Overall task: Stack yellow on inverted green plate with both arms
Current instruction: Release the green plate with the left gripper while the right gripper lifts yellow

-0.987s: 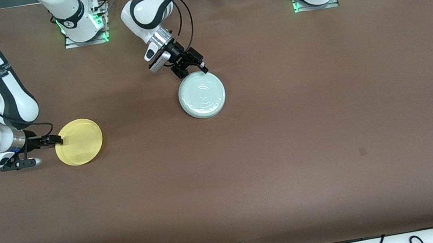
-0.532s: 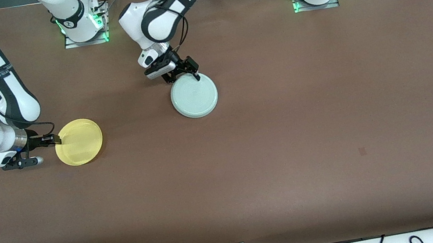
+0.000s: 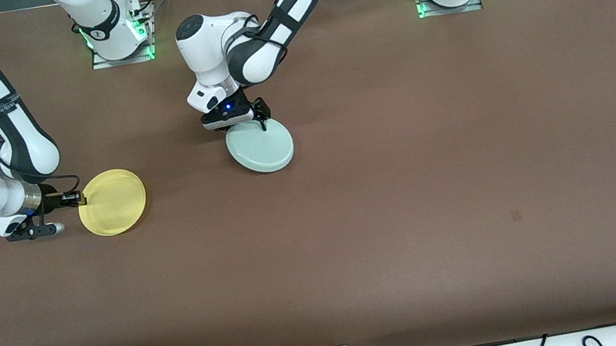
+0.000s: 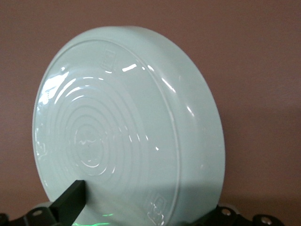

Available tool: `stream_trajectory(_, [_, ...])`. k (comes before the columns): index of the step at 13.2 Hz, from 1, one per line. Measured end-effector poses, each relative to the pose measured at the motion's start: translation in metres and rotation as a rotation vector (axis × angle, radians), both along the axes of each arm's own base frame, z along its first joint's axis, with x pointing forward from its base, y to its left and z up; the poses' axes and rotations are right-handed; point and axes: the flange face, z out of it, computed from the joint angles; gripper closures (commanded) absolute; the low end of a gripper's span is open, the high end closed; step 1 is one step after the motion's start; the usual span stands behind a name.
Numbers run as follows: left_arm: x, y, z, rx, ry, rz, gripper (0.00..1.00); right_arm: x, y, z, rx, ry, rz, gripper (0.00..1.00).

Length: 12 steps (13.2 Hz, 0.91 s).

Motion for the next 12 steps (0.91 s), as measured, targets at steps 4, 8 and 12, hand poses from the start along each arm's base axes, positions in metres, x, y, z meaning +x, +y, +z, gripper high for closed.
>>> stream_trajectory(4, [0.018,0.005,0.011,-0.154,0.116,0.006,0.00,0.000,0.000,0.002,0.011,-0.005,-0.015,1.00])
stream_trajectory(8, [0.029,0.010,-0.001,-0.268,0.176,-0.028,0.00,0.001,0.000,0.002,0.012,-0.006,-0.016,1.00])
stream_trajectory(12, [0.033,0.010,0.004,-0.246,0.140,-0.294,0.00,0.004,0.003,0.005,0.021,-0.012,-0.017,1.00])
